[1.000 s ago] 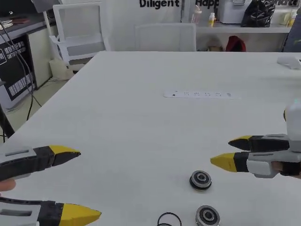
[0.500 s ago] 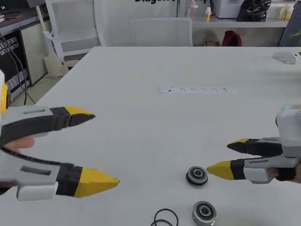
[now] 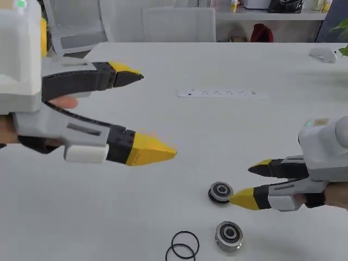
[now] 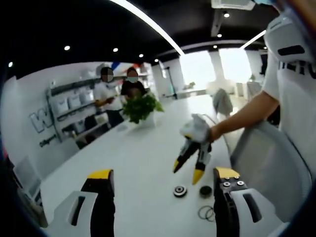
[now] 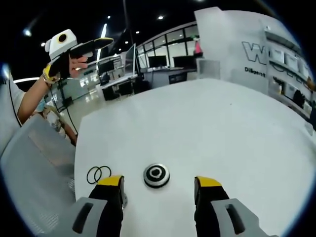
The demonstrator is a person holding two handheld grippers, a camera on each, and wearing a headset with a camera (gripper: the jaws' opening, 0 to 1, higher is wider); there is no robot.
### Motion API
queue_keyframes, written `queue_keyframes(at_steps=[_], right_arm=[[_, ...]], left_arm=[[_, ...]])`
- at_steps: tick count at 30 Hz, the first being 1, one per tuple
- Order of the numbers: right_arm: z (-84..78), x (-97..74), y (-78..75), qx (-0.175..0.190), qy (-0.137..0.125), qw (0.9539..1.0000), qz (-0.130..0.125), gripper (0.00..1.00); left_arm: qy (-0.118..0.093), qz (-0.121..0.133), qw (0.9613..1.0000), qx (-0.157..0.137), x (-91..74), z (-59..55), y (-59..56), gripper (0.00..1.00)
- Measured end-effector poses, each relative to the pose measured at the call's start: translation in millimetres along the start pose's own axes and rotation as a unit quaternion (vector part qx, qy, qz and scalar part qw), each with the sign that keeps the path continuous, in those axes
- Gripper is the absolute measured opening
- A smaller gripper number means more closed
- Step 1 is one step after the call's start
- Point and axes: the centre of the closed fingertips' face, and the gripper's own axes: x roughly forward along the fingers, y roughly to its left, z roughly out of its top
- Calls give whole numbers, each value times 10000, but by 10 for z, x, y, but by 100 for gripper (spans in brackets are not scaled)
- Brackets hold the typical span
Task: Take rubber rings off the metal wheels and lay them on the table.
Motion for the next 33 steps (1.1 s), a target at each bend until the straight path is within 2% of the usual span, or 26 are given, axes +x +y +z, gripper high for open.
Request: queue_keyframes(at_steps=[3, 6, 9, 11, 15, 18, 20, 23, 27, 28, 29, 31, 33], right_arm=[[-16, 11, 3, -6, 18, 10000, 17, 54], [-30, 25, 0, -9, 3, 10000, 32, 51], [-40, 39, 3, -12, -18, 10000, 60, 48], [-55, 51, 1, 6, -14, 10000, 64, 47], [-116, 75, -8, 23, 54, 10000, 73, 43], [-159, 101, -15, 47, 111, 9999, 96, 43], [-172, 117, -14, 60, 125, 9998, 110, 42], [-185, 141, -6, 150, 129, 9997, 145, 41], [-193, 148, -12, 154, 133, 9997, 128, 39], [-188, 147, -18, 192, 112, 9997, 124, 38], [-183, 145, -34, 224, 81, 9997, 106, 37], [-182, 139, -61, 277, 52, 9996, 68, 34], [-181, 140, -68, 340, 26, 9994, 73, 34]], left_arm=[[-4, -95, 9999, 103, 114, 32, 13, 84], [-106, -194, 9996, 151, 231, 86, -15, 83], [-203, -302, 9993, 103, 365, 95, -1, 82], [-261, -313, 9991, 89, 478, 50, 54, 81], [-364, -201, 9989, -222, 689, -86, 197, 80], [-427, -118, 9981, -418, 837, -182, 220, 79], [-413, -76, 9980, -471, 951, -254, 200, 79], [-456, -289, 9974, -478, 1088, -329, 73, 78], [-461, -394, 9972, -438, 1223, -454, -38, 75], [-400, -377, 9979, -338, 1246, -522, -54, 73], [-173, -262, 9993, -225, 1271, -675, -45, 72], [127, -299, 9994, -90, 1299, -877, -91, 67], [135, -278, 9994, -167, 1327, -950, -107, 64]])
